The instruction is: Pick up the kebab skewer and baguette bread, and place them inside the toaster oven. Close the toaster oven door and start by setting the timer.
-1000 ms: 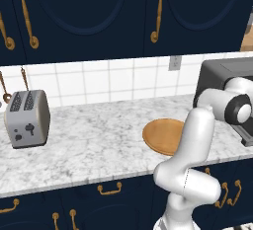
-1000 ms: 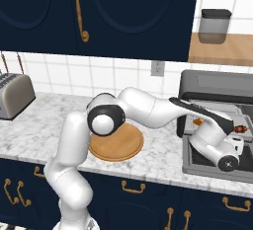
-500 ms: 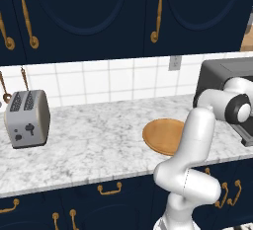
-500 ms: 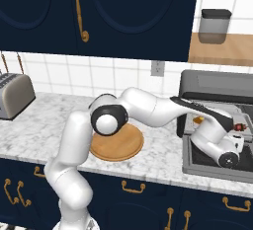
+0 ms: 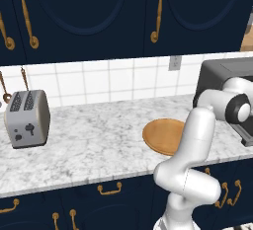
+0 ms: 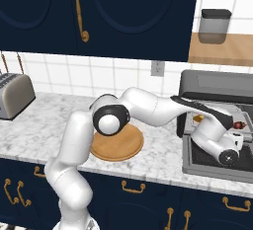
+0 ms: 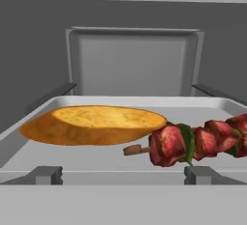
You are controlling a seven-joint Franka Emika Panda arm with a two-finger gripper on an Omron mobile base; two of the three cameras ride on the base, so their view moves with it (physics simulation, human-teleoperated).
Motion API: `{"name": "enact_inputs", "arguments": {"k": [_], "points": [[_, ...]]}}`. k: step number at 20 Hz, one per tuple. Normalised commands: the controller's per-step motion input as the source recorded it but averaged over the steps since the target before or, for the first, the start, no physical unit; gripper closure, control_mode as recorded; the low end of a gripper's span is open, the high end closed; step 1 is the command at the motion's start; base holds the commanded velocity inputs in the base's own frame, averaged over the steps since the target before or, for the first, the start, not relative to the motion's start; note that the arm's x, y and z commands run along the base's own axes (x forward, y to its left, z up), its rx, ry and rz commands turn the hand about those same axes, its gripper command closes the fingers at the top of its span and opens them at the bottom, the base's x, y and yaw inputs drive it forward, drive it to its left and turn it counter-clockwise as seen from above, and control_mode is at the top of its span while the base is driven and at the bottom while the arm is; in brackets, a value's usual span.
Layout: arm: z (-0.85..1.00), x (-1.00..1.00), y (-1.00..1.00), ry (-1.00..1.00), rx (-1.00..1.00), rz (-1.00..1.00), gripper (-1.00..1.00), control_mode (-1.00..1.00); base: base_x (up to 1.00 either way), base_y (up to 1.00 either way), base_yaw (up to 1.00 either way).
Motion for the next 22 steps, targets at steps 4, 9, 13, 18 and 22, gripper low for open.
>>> {"name": "enact_inputs", "arguments": {"k": [4, 9, 13, 18, 22], "points": [[0.00, 0.17, 0.00, 0.00, 0.00, 0.00, -1.00, -1.00, 0.00, 0.00, 0.00], [0.00, 0.21, 0.00, 0.00, 0.00, 0.00, -1.00, -1.00, 0.00, 0.00, 0.00], [0.00, 0.22, 0.00, 0.00, 0.00, 0.00, -1.00, -1.00, 0.00, 0.00, 0.00], [0.00, 0.22, 0.00, 0.00, 0.00, 0.00, -1.00, -1.00, 0.00, 0.00, 0.00], [0.00, 0.26, 0.00, 0.00, 0.00, 0.00, -1.00, -1.00, 0.00, 0.00, 0.00]]}}
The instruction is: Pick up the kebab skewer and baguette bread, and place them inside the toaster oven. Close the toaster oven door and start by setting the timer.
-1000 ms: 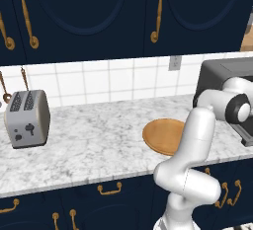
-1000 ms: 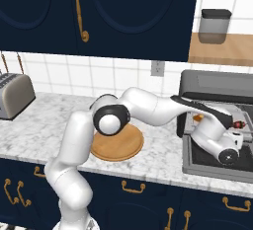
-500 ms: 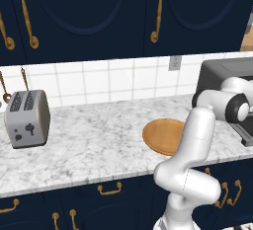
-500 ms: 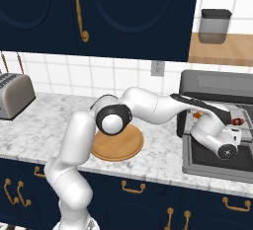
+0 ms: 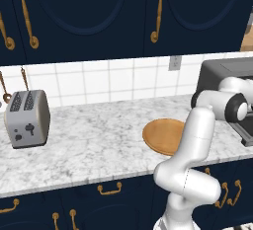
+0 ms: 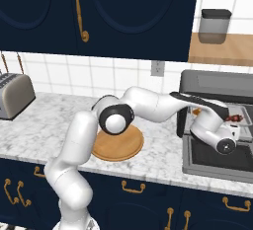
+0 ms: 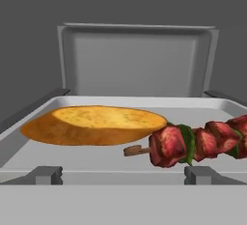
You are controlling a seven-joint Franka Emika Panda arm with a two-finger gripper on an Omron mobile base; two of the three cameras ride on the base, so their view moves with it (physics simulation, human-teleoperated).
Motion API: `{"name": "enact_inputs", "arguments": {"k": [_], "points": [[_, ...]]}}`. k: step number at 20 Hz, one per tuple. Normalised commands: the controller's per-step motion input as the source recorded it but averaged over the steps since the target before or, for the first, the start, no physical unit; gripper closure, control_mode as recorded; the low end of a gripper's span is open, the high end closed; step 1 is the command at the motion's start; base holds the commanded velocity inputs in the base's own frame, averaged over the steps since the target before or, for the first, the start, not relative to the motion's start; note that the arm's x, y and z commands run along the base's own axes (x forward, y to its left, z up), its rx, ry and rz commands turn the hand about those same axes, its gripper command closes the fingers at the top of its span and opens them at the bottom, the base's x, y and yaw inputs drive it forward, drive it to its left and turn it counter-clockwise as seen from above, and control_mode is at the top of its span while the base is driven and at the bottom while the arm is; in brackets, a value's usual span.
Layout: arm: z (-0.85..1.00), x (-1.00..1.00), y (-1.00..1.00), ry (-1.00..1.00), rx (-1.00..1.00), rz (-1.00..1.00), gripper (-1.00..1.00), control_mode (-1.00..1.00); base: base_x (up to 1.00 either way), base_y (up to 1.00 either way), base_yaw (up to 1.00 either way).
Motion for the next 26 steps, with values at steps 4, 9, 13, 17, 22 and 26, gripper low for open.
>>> {"name": "enact_inputs", "arguments": {"k": [4, 9, 13, 17, 22, 26], "points": [[0.00, 0.24, 0.00, 0.00, 0.00, 0.00, -1.00, -1.00, 0.00, 0.00, 0.00], [0.00, 0.26, 0.00, 0.00, 0.00, 0.00, -1.00, -1.00, 0.00, 0.00, 0.00], [0.00, 0.23, 0.00, 0.00, 0.00, 0.00, -1.00, -1.00, 0.00, 0.00, 0.00], [0.00, 0.18, 0.00, 0.00, 0.00, 0.00, -1.00, -1.00, 0.00, 0.00, 0.00], [0.00, 0.20, 0.00, 0.00, 0.00, 0.00, -1.00, -1.00, 0.00, 0.00, 0.00], [0.00, 0.22, 0.00, 0.00, 0.00, 0.00, -1.00, -1.00, 0.00, 0.00, 0.00]]}}
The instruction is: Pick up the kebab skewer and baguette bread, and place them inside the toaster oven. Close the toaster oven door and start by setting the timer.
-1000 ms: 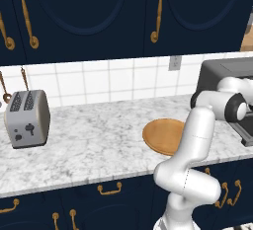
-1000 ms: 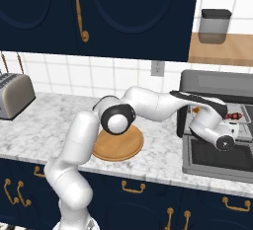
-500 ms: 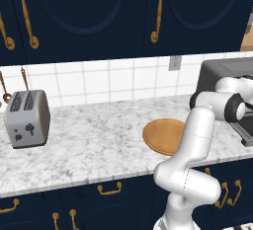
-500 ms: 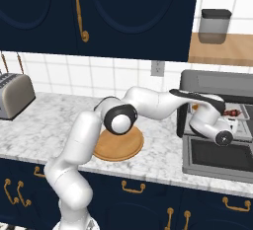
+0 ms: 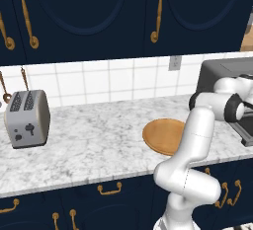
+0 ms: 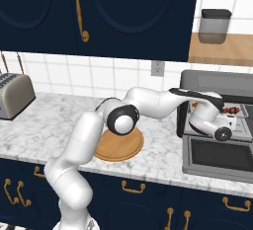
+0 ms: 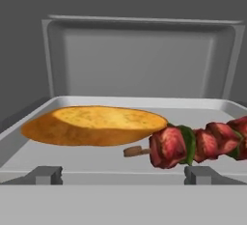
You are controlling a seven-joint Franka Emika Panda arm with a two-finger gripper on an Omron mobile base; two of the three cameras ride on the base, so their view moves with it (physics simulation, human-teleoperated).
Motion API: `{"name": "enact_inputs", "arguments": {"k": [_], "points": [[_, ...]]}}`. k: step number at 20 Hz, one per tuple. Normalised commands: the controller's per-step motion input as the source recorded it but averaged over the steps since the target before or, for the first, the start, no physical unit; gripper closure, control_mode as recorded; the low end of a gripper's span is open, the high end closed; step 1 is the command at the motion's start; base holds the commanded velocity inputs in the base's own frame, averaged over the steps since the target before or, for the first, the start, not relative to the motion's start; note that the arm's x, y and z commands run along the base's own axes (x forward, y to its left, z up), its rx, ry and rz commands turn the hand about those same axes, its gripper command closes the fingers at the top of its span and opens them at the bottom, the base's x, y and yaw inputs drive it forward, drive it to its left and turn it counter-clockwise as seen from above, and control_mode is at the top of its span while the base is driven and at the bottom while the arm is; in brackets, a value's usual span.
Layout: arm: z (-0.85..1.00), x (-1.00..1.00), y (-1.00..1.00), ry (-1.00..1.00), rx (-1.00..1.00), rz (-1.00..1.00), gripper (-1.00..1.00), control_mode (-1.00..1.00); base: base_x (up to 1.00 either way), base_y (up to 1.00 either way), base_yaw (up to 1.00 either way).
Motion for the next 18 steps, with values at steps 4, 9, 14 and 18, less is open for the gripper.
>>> {"name": "enact_inputs", "arguments": {"k": [4, 9, 14, 18], "points": [[0.00, 0.21, 0.00, 0.00, 0.00, 0.00, -1.00, -1.00, 0.00, 0.00, 0.00], [0.00, -0.01, 0.00, 0.00, 0.00, 0.00, -1.00, -1.00, 0.00, 0.00, 0.00], [0.00, -0.66, -0.03, 0.00, 0.00, 0.00, -1.00, -1.00, 0.00, 0.00, 0.00], [0.02, -0.81, -0.08, 0.00, 0.00, 0.00, -1.00, -1.00, 0.00, 0.00, 0.00]]}}
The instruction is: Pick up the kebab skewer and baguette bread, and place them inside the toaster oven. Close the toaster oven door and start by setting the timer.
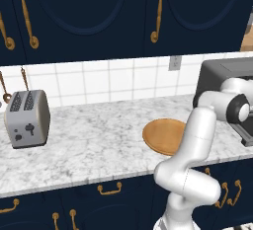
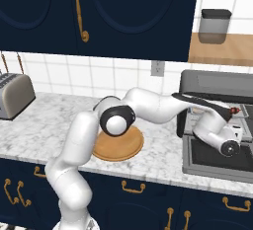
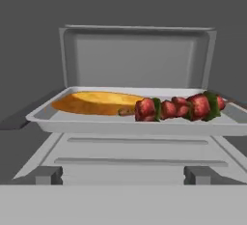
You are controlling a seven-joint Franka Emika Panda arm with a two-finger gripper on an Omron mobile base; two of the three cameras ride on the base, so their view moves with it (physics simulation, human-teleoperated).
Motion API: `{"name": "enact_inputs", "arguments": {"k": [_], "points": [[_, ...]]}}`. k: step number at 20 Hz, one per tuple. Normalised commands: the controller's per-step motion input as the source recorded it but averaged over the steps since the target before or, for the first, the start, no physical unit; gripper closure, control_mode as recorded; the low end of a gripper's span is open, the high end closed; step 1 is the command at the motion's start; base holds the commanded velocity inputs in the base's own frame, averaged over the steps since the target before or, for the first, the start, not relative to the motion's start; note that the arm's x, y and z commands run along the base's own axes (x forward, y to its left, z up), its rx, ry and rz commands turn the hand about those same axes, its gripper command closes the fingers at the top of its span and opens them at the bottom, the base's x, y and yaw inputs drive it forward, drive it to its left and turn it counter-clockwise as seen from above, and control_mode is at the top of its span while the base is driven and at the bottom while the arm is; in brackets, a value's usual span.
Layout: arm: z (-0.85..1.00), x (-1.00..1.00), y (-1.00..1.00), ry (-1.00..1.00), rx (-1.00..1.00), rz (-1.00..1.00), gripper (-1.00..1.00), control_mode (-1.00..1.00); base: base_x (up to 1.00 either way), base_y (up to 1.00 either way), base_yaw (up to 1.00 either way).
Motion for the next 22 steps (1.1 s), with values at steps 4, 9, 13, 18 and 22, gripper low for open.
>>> {"name": "enact_inputs", "arguments": {"k": [4, 9, 13, 18, 22], "points": [[0.04, -0.75, -0.13, 0.00, 0.00, 0.00, -1.00, -1.00, 0.00, 0.00, 0.00], [0.01, -0.81, -0.21, 0.02, 0.00, 0.00, -1.00, -1.00, 0.00, 0.00, 0.00], [0.00, -0.79, -0.19, 0.08, 0.00, 0.00, -1.00, -1.00, 0.00, 0.00, 0.00], [-0.05, -0.66, -0.04, 0.10, 0.00, 0.01, -1.00, -1.00, 0.00, 0.00, 0.00], [-0.20, -0.55, 0.00, 0.12, 0.00, 0.00, -1.00, -1.00, 0.00, 0.00, 0.00]]}}
